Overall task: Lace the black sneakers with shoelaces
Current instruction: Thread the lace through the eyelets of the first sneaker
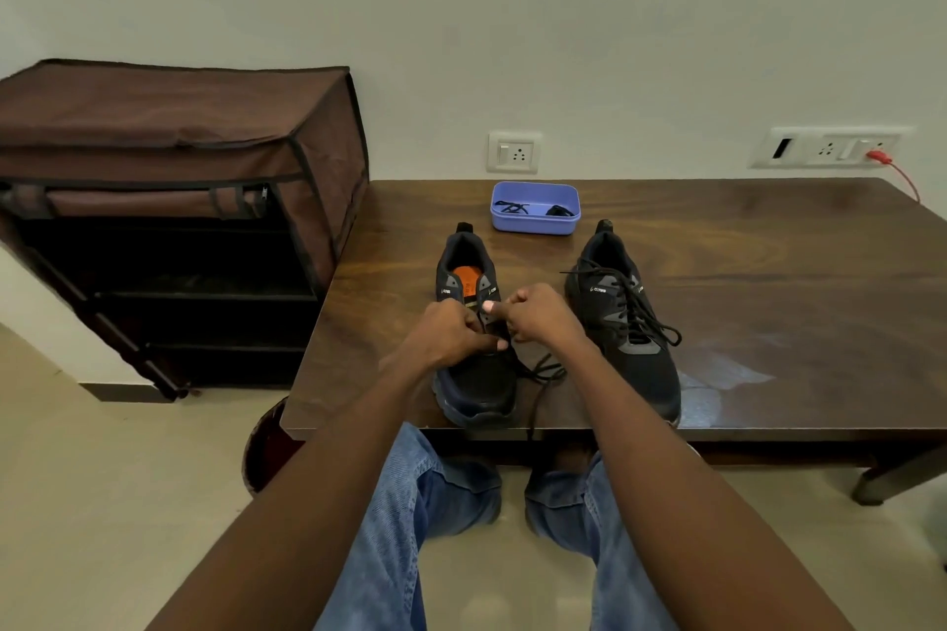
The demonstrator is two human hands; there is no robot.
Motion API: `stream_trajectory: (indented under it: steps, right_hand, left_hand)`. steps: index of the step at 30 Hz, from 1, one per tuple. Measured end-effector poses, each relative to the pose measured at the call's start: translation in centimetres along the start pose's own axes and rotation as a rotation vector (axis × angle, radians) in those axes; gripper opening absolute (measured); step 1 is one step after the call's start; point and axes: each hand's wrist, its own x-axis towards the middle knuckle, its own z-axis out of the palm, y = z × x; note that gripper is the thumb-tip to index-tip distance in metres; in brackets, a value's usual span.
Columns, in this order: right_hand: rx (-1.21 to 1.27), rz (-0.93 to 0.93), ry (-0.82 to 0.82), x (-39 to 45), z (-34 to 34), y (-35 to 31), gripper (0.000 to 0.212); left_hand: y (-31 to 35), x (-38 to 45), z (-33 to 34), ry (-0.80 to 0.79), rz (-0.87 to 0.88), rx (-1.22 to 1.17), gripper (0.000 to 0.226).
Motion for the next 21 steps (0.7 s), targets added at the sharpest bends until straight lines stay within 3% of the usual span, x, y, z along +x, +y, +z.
stream_trajectory:
  steps: [5,9,11,13,15,17,18,21]
  right_hand:
    - [-0.264,-0.034,0.057,0.3,1.1,-0.8,0.031]
    - [-0.204,0.001,0.058,0.6,0.6,-1.0,0.033]
    - [-0.143,0.027,0.047,0.8,0.2,-0.9,0.031]
    - [-0.068,0.055,0.030,1.0,0.1,-0.7,0.027]
    - [0.003,0.092,0.001,1.1,0.0,-0.6,0.024]
    - [0.036,0.113,-0.032,1.2,-0.2,-0.6,0.023]
    - [0.045,0.121,-0.046,1.1,-0.2,-0.6,0.024]
    - [0.090,0.149,-0.066,1.1,-0.3,-0.8,0.027]
  left_hand:
    - [-0.2,0.2,-0.7,-0.068,-0.102,-0.236,0.017]
    - [-0.7,-0.4,-2.0,-0.038,-0.160,-0.443,0.015]
    - [-1.3,-0.3,-3.1,0.300,-0.262,-0.654,0.012]
    - [-2.5,-0.2,-4.4,0.809,-0.381,-0.953,0.019]
    - [-4.1,-0.3,-5.3,1.105,-0.506,-1.094,0.027]
    - [-4.8,-0.3,-5.3,1.110,-0.586,-1.001,0.027]
    - [-4.6,-0.3,-4.9,1.052,-0.528,-0.955,0.024]
    - [-2.7,-0.6,-3.7,0.669,-0.215,-0.697,0.011]
